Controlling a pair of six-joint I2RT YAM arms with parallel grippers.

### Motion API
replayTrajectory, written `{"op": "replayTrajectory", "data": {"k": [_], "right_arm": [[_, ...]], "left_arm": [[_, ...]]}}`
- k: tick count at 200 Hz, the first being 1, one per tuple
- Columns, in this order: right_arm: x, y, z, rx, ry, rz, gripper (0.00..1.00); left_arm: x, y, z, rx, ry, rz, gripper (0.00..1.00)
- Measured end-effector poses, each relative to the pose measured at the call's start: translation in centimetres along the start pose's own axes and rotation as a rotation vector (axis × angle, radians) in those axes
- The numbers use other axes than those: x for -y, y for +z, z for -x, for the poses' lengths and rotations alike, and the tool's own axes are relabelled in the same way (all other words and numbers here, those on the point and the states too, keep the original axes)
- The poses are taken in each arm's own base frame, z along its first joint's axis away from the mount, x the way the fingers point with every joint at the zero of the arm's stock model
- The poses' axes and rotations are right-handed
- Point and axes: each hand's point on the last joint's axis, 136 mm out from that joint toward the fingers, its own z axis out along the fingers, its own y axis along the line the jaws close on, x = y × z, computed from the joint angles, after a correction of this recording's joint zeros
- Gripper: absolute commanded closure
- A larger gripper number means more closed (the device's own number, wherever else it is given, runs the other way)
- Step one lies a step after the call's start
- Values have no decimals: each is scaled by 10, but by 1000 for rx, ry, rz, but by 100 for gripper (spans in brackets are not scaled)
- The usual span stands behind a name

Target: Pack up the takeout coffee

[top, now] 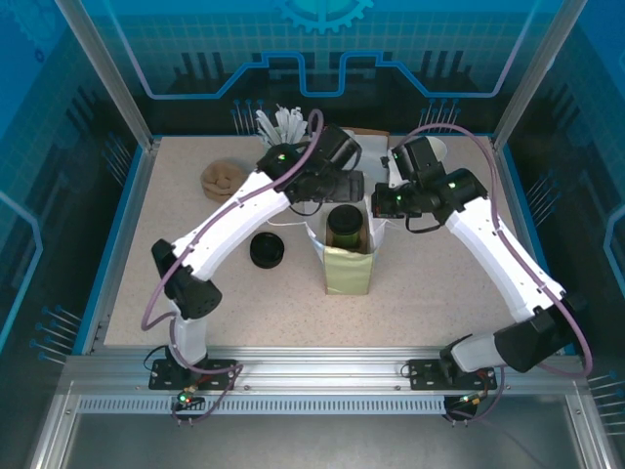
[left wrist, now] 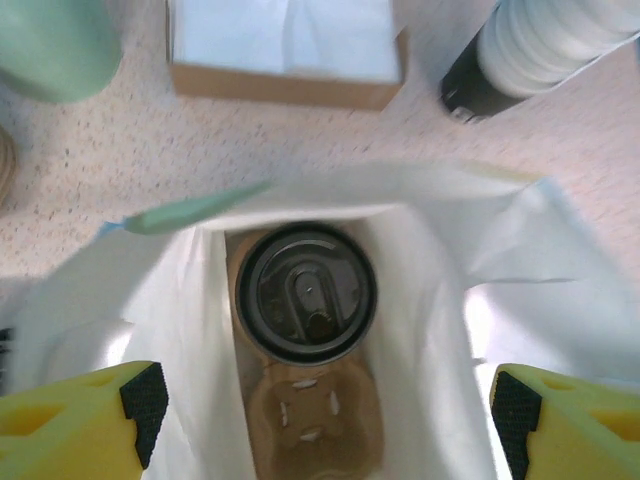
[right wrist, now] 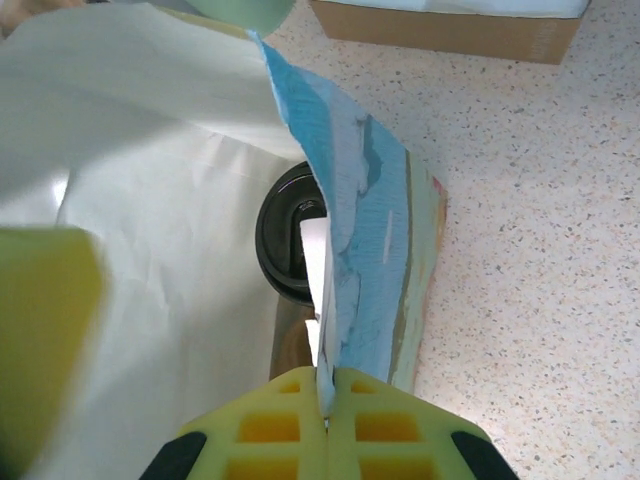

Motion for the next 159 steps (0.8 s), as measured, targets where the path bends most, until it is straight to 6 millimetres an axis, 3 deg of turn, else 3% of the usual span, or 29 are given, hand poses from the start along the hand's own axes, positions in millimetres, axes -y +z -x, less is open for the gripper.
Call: {"op": "replayTrajectory", "data": {"k": [40,67,88,159], "right_arm": [[-3,-9,-6,54,-4,63,100],[-7,-10,-9,75,-6,112,100],[-9,-10,-10,85,3,139,100],[-8,-2,-4,66,55,180,100]], "left_arm": [[-7,-60,31,154,-58,-116,14],[-19,-82,38,223,-85,-154,14],[-29,-83,40,245,-101,-153,14],[-57,-59,40,231,-139,-84,14]]}}
